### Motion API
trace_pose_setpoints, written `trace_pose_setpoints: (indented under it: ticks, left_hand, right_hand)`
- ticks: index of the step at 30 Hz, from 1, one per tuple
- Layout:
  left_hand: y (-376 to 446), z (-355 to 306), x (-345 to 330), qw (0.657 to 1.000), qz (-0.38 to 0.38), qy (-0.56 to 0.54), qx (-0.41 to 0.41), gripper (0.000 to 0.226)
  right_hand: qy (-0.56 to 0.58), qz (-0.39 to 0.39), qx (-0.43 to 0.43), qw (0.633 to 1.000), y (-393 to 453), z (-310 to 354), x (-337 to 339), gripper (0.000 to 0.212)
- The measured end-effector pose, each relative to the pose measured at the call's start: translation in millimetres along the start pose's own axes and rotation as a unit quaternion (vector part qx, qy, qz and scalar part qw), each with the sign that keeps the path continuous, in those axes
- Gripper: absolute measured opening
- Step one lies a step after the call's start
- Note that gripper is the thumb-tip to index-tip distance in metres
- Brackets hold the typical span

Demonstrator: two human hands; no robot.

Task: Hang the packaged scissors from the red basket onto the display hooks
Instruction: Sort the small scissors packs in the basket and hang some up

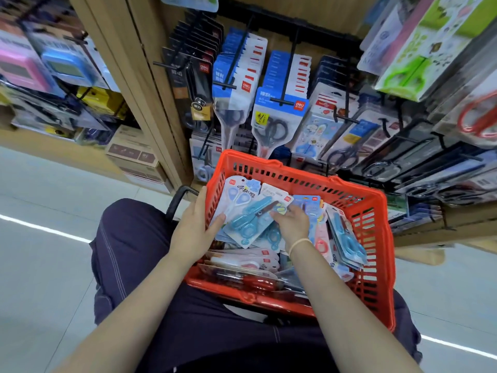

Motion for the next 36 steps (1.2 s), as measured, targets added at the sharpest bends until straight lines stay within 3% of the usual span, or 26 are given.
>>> trace_pose_setpoints:
  ticks: [2, 5, 8, 9, 11, 13, 16, 19, 22, 25, 28, 32, 36]
  left_hand:
    - [-1, -1, 0, 1.000, 0.004, 0.007, 0.000, 0.080]
    - [0, -12, 11, 0.996, -0.051, 0.067, -0.018, 0.081]
    - [2, -48, 22, 0.982, -0.106, 0.104, -0.117, 0.090]
    - [4, -62, 18, 0.985, -0.087, 0.069, -0.130, 0.091]
    - [5, -82, -3, 0.994, 0.023, -0.087, -0.068, 0.095]
    - [2, -92, -36, 0.958, 0.136, -0.249, 0.037, 0.091]
    - [-8, -97, -75, 0.885, 0.224, -0.393, 0.115, 0.044]
    - [-18, -83, -80, 0.859, 0.209, -0.439, 0.162, 0.024]
    - [-22, -61, -77, 0.856, 0.181, -0.445, 0.189, 0.027]
    - [-27, -42, -73, 0.850, 0.162, -0.455, 0.210, 0.032]
    - [-30, -33, -71, 0.848, 0.149, -0.460, 0.215, 0.037]
    - [-32, -36, -65, 0.848, 0.154, -0.461, 0.209, 0.037]
    - [-30, -44, -64, 0.846, 0.159, -0.466, 0.205, 0.037]
  right_hand:
    - [0.042, 0.016, -0.020, 0.999, -1, -2, 1, 0.015]
    - [0.043, 0.044, -0.005, 0.998, -8, 13, 11, 0.031]
    - [0.057, 0.105, 0.040, 0.992, -19, 34, 17, 0.033]
    - [0.057, 0.124, 0.050, 0.989, -24, 39, 19, 0.034]
    - [0.067, 0.159, 0.059, 0.983, -34, 46, 21, 0.038]
    - [0.077, 0.181, 0.068, 0.978, -46, 52, 23, 0.029]
    - [0.059, 0.131, 0.081, 0.986, -50, 54, 41, 0.021]
    - [0.027, 0.024, 0.124, 0.992, -44, 53, 75, 0.015]
    - [-0.063, -0.055, 0.149, 0.985, -30, 41, 102, 0.006]
    - [-0.171, -0.031, 0.115, 0.978, -24, 21, 96, 0.027]
    - [-0.210, -0.014, 0.070, 0.975, -22, 0, 88, 0.043]
    - [-0.103, -0.030, -0.001, 0.994, -12, -17, 95, 0.032]
    - [0.030, 0.021, -0.044, 0.998, -18, -18, 99, 0.026]
Point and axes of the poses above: each hand's wrist, its own y-axis towards the middle knuckle, its own x-axis out of the back of the hand, z = x × y, the point moved 10 cm from there along y, towards the middle knuckle, and after that the axes turned 11 degrees about y, right-handed, at the moved point
